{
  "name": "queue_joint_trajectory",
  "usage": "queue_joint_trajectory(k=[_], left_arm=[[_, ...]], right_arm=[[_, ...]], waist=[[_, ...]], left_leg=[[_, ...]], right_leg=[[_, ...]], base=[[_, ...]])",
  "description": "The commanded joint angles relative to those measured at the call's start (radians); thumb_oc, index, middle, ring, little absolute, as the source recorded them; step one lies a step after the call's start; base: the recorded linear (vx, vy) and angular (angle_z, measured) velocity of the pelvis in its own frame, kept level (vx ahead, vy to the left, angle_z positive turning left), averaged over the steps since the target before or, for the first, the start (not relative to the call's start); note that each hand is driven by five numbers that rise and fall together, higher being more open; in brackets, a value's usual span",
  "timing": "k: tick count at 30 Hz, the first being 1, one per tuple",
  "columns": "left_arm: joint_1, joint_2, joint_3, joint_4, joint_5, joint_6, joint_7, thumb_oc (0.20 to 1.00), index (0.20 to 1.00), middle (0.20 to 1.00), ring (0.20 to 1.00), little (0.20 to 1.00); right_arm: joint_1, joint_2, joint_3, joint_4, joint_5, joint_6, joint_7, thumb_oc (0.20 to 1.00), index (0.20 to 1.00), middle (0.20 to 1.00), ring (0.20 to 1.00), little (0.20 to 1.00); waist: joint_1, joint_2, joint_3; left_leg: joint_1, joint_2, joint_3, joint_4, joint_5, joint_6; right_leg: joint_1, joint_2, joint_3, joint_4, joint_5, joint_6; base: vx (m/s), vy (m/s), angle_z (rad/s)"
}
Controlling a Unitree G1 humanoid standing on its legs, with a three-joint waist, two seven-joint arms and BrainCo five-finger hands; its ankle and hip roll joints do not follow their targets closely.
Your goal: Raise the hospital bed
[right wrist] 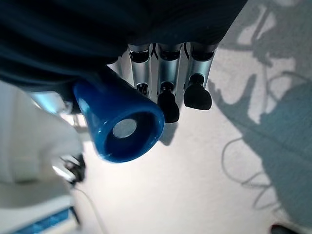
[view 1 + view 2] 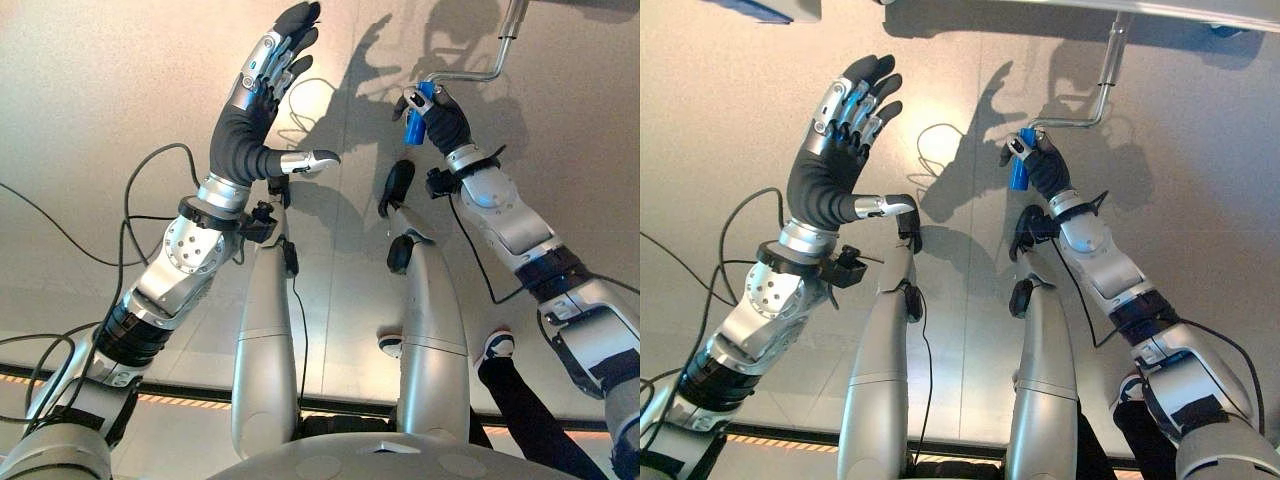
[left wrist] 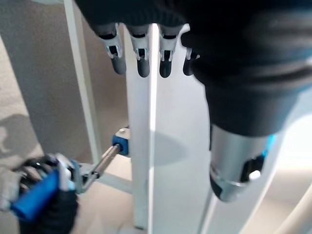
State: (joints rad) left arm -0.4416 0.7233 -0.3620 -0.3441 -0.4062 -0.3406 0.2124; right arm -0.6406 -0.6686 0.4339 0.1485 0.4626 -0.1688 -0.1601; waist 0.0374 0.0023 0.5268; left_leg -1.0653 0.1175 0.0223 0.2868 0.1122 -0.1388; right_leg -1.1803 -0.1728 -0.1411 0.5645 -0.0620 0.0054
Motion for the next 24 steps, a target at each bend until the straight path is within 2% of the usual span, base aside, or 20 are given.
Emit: queue_joint_trajectory(k=[1,3,4,5,9,15,17,19,22,24], left_arm=[[0.095,0.046,0.057,-0.169,0.03,-0.077,-0.024,1.0,1.0,1.0,1.0,1.0],[0.126,0.041,0.079,-0.171,0.01,-0.079,-0.04,1.0,1.0,1.0,1.0,1.0],[0.136,0.04,0.074,-0.17,0.008,-0.078,-0.041,1.0,1.0,1.0,1.0,1.0],[0.157,0.03,0.091,-0.171,0.002,-0.078,-0.046,1.0,1.0,1.0,1.0,1.0],[0.179,0.016,0.13,-0.178,-0.027,-0.084,-0.072,1.0,1.0,1.0,1.0,1.0],[0.207,-0.018,0.171,-0.198,-0.039,-0.078,-0.086,1.0,1.0,1.0,1.0,1.0],[0.227,-0.024,0.19,-0.207,-0.035,-0.079,-0.082,1.0,1.0,1.0,1.0,1.0],[0.231,-0.027,0.188,-0.211,-0.04,-0.078,-0.082,1.0,1.0,1.0,1.0,1.0],[0.224,-0.018,0.162,-0.214,-0.042,-0.075,-0.086,1.0,1.0,1.0,1.0,1.0],[0.204,-0.002,0.131,-0.214,-0.05,-0.076,-0.089,1.0,1.0,1.0,1.0,1.0]], right_arm=[[0.016,0.026,-0.05,-0.214,0.047,-0.188,0.048,0.2,0.2,0.2,0.2,0.2],[0.101,0.032,-0.137,-0.232,0.12,-0.209,0.054,0.2,0.2,0.2,0.2,0.2],[0.114,0.033,-0.135,-0.231,0.122,-0.209,0.056,0.2,0.2,0.2,0.2,0.2],[0.18,0.07,-0.237,-0.21,0.178,-0.239,0.023,0.2,0.2,0.2,0.2,0.2],[0.253,0.14,-0.385,-0.161,0.252,-0.288,-0.019,0.2,0.2,0.2,0.2,0.2],[0.298,0.168,-0.525,-0.08,0.252,-0.324,-0.098,0.2,0.2,0.2,0.2,0.2],[0.283,0.146,-0.582,0.025,0.228,-0.325,-0.171,0.2,0.2,0.2,0.2,0.2],[0.26,0.114,-0.596,0.114,0.226,-0.313,-0.204,0.2,0.2,0.2,0.2,0.2],[0.195,0.017,-0.583,0.364,0.192,-0.246,-0.247,0.2,0.2,0.2,0.2,0.2],[0.107,-0.064,-0.518,0.579,0.188,-0.18,-0.235,0.2,0.2,0.2,0.2,0.2]], waist=[[-0.053,-0.038,-0.007],[-0.065,-0.046,-0.007],[-0.063,-0.046,-0.007],[-0.077,-0.056,-0.007],[-0.087,-0.073,-0.007],[-0.099,-0.082,-0.007],[-0.098,-0.088,-0.007],[-0.094,-0.09,-0.007],[-0.082,-0.089,-0.007],[-0.071,-0.086,-0.007]], left_leg=[[0.058,-0.047,0.0,0.001,-0.052,0.083],[0.076,-0.046,0.001,-0.007,-0.05,0.082],[0.107,-0.046,-0.008,-0.002,-0.082,0.076],[0.095,-0.045,0.006,-0.011,-0.054,0.081],[0.117,-0.043,0.008,-0.014,-0.06,0.078],[0.129,-0.043,0.007,-0.02,-0.066,0.077],[0.139,-0.043,0.007,-0.03,-0.067,0.074],[0.147,-0.042,0.006,-0.035,-0.067,0.072],[0.155,-0.041,0.007,-0.044,-0.065,0.068],[0.155,-0.039,0.008,-0.049,-0.062,0.064]], right_leg=[[0.117,0.014,0.009,-0.171,0.113,0.138],[0.136,0.016,0.012,-0.188,0.119,0.138],[0.163,0.017,0.021,-0.177,0.089,0.148],[0.155,0.017,0.018,-0.199,0.12,0.139],[0.182,0.019,0.021,-0.214,0.12,0.139],[0.2,0.022,0.026,-0.225,0.116,0.137],[0.212,0.024,0.028,-0.238,0.118,0.138],[0.219,0.024,0.028,-0.243,0.118,0.139],[0.226,0.024,0.026,-0.249,0.119,0.14],[0.228,0.024,0.023,-0.257,0.121,0.139]], base=[[0.0,0.0,0.0],[0.02,0.009,0.01],[0.0,0.0,0.0],[0.0,0.0,0.0],[-0.01,0.002,-0.07],[0.0,-0.006,-0.01],[0.01,0.0,0.02],[0.0,0.0,0.0],[0.0,0.0,0.0],[0.0,0.0,0.0]])
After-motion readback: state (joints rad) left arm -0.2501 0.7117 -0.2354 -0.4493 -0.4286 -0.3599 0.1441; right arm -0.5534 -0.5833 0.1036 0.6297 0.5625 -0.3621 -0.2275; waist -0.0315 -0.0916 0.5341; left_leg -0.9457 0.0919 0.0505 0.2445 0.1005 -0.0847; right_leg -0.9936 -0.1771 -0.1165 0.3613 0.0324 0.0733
